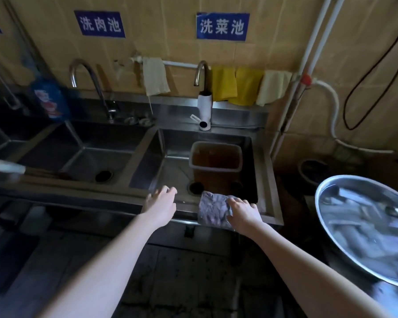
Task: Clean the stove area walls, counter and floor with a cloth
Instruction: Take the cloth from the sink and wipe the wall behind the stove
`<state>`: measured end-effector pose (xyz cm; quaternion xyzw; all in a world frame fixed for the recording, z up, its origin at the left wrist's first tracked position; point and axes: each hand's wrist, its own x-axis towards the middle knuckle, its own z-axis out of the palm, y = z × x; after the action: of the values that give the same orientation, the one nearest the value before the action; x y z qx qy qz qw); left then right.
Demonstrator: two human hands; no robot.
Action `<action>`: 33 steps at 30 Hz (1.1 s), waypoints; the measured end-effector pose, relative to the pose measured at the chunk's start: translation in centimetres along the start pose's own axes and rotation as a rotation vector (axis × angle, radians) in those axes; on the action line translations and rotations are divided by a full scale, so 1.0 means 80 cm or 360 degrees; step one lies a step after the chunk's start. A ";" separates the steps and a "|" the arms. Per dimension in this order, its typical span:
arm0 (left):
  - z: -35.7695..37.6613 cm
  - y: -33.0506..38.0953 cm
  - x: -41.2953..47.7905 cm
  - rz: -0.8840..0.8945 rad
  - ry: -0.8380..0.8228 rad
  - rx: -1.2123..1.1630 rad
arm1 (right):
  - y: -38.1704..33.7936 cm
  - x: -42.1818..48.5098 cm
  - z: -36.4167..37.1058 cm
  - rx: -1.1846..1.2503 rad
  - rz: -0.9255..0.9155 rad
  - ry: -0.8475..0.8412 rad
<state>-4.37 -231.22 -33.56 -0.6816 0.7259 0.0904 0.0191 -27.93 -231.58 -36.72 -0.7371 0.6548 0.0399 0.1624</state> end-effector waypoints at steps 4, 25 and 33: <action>0.034 -0.016 0.026 0.0008 -0.0036 0.0026 | 0.005 0.036 0.029 0.0034 0.0032 -0.0101; 0.081 -0.011 0.068 0.0190 0.0009 -0.0047 | 0.006 0.068 0.072 0.0141 -0.0035 -0.0001; 0.061 0.017 0.057 0.0296 0.0073 -0.0061 | 0.028 0.015 0.050 0.0340 0.0026 0.0263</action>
<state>-6.53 -234.86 -38.92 -0.6134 0.7844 0.0900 -0.0191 -29.31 -231.75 -41.23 -0.7110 0.6725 -0.0896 0.1850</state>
